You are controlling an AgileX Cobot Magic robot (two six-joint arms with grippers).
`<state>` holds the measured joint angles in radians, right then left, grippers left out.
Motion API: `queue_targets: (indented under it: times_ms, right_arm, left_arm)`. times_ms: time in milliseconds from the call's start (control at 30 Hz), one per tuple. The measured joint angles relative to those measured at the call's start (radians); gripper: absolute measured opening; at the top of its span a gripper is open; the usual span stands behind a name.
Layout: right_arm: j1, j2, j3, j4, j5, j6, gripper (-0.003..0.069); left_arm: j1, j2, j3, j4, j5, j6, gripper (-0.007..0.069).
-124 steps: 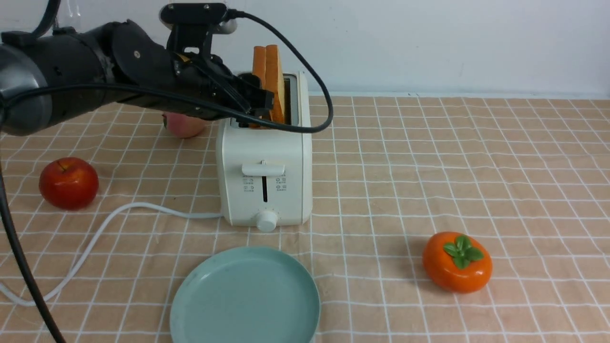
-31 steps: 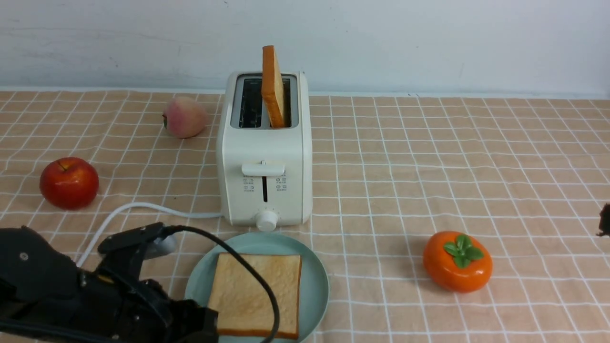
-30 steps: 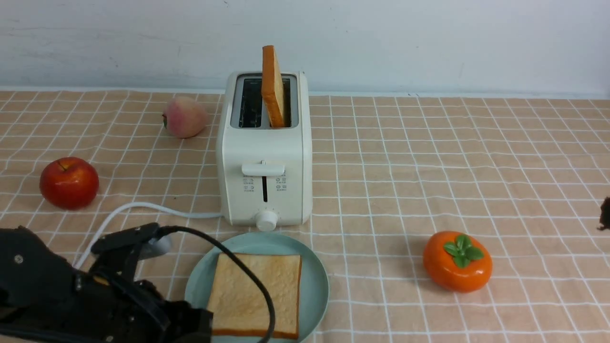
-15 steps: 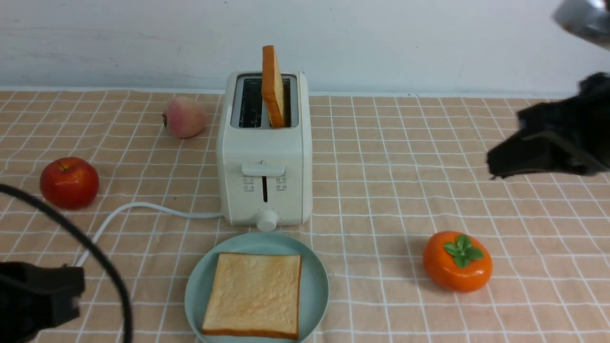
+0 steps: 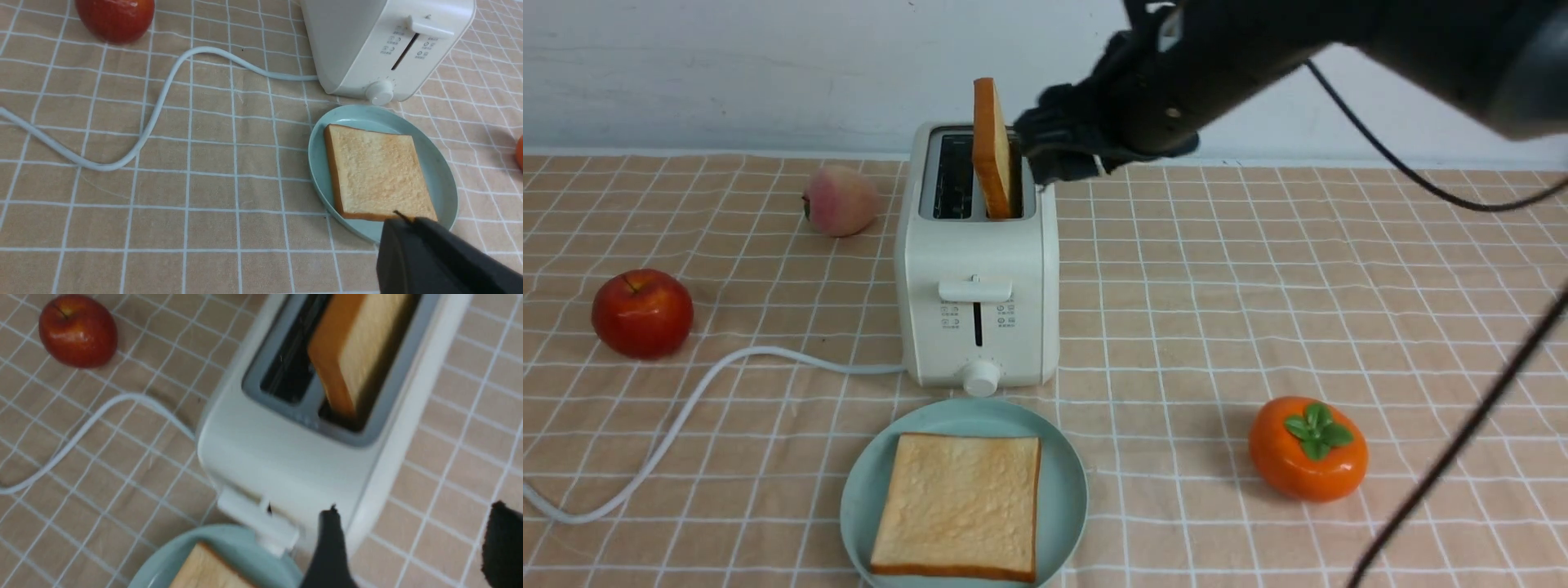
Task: Take toasted bread from bread machine on light coffee tablecloth place on plate.
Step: 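Grasp the toast slice in the toaster and pull it up out of the slot with the right gripper, then place the held slice of bread on top of the slice on the plate with the right gripper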
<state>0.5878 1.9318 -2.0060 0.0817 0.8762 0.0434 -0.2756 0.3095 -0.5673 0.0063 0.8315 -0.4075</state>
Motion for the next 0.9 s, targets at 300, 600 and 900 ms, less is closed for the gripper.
queue_targets:
  times_ms: [300,600,900]
  right_arm:
    - [0.003,0.317,-0.338,-0.041,-0.123,0.038,0.061]
    - [0.005,0.36,-0.345,-0.149,-0.137,0.131,0.0107]
    - [0.006,0.005,-0.36,-0.177,0.058,0.131,0.0127]
  left_arm:
    - [0.0,-0.022,0.0,0.001,0.044,-0.021,-0.0014]
    - [0.0,-0.022,0.0,0.009,0.047,-0.021,-0.0014]
    - [0.0,-0.022,0.0,0.016,0.047,-0.021,-0.0014]
